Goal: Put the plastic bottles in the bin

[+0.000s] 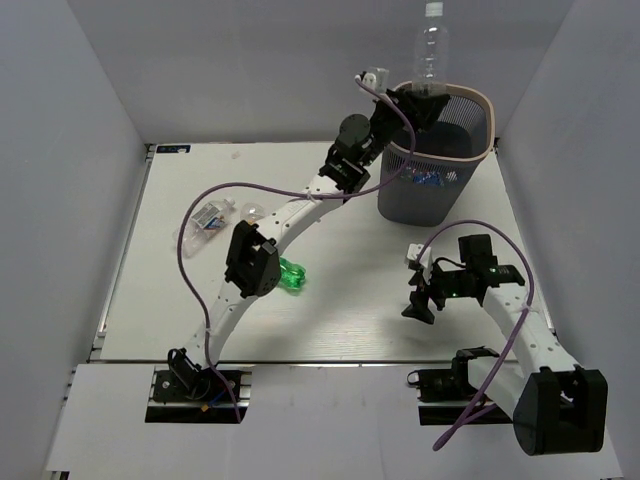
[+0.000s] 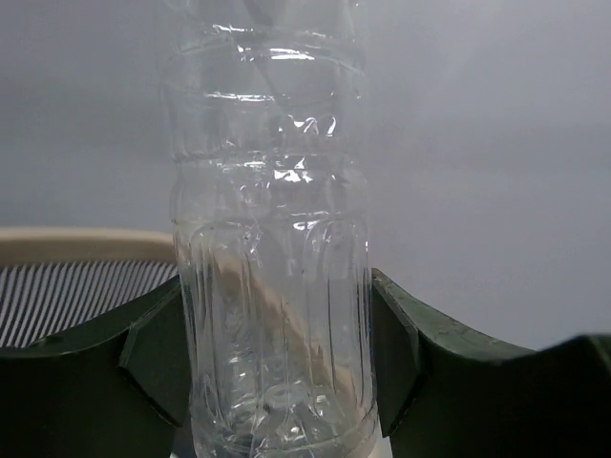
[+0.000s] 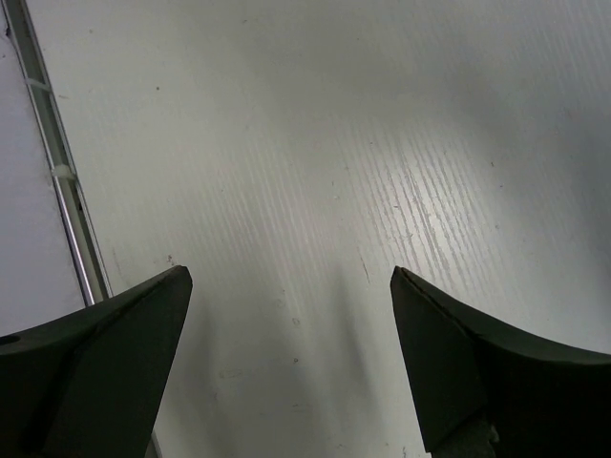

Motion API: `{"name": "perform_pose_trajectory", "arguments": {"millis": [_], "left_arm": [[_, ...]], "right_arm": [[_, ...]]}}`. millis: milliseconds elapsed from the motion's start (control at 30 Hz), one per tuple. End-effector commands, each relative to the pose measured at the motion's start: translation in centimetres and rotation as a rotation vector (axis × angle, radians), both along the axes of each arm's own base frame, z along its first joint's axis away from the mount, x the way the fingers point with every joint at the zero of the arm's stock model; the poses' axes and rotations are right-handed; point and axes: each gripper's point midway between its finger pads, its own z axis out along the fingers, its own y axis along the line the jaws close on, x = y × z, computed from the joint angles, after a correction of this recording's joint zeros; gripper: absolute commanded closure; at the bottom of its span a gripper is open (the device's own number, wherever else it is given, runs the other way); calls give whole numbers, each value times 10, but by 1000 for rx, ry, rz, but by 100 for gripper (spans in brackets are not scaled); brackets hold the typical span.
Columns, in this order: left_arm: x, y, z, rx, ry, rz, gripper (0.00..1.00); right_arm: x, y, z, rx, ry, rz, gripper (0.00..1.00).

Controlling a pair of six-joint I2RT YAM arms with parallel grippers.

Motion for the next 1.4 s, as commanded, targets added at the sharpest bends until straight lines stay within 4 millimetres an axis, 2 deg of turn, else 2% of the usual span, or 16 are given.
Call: {"name": "perform_pose_trajectory", "arguments": {"millis": [0, 133, 267, 500, 533, 633, 733, 833, 867, 933, 1033, 1100, 1133, 1200, 1233, 1367], "left_arm": [[7, 15, 24, -97, 13, 51, 72], [13, 9, 4, -58, 50, 53, 23], [6, 12, 18, -64, 31, 37, 2], [-32, 50, 82, -4, -59, 79, 0], [-51, 77, 117, -17, -84, 116, 0], [-37, 91, 94, 95, -49, 190, 0], [10, 68, 44, 150, 106, 116, 0], [0, 83, 69, 149, 81, 150, 0], [0, 77, 20, 254, 134, 171, 0], [-38, 150, 90, 127, 41, 307, 0], [-35, 219, -9, 319, 327, 558, 0], [-73, 266, 4, 302, 361, 623, 0], [-81, 286, -34, 387, 462, 685, 0], [-113, 325, -39, 397, 536, 773, 0], [-131, 340, -77, 499, 635, 787, 0], [-189, 397, -104, 383, 792, 843, 0]], "right_arm": [[10, 3, 7, 25, -46, -42, 10], [11, 4, 7, 46, -36, -74, 10], [17, 13, 10, 73, -64, -45, 10], [33, 63, 10, 107, -29, 129, 10], [43, 73, 23, 117, -38, 126, 12], [45, 106, 27, 129, 35, 183, 16], [46, 120, 33, 127, 92, 207, 16], [50, 116, 39, 108, 60, 168, 10], [53, 117, 43, 111, 36, 156, 10], [47, 119, 45, 110, 50, 144, 10], [51, 140, 52, 157, 106, 131, 10], [43, 155, 55, 176, 205, 127, 10], [49, 169, 55, 182, 240, 128, 10], [49, 198, 61, 190, 223, 165, 10], [47, 205, 60, 182, 249, 156, 10], [54, 245, 37, 116, 287, 68, 10]]}}
